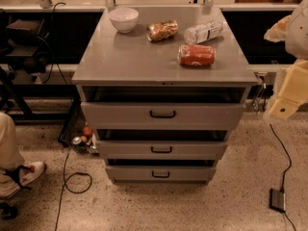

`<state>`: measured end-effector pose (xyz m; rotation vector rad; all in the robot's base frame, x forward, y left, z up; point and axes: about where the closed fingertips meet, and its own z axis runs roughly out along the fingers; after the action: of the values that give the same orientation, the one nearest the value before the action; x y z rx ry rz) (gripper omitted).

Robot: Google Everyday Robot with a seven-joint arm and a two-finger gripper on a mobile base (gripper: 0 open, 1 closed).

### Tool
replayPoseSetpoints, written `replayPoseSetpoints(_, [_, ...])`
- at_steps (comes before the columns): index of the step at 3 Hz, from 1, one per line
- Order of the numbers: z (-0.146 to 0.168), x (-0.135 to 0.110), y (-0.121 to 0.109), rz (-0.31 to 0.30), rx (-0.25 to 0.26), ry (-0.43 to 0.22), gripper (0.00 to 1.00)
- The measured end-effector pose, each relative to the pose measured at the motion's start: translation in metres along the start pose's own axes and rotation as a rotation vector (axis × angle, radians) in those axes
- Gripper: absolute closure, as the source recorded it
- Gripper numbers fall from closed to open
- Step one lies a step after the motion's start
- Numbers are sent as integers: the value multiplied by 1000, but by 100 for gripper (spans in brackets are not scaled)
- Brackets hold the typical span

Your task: Open bottom drawer

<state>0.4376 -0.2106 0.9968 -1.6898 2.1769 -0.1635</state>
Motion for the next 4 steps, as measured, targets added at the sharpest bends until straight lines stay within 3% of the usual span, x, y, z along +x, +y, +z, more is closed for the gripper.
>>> replayPoseSetpoints(1, [7,2,2,3,-15,-5,0])
replayPoseSetpoints(2, [67,16,24,23,-144,-56,0])
replayPoseSetpoints(4, [245,50,112,73,-431,-113,0])
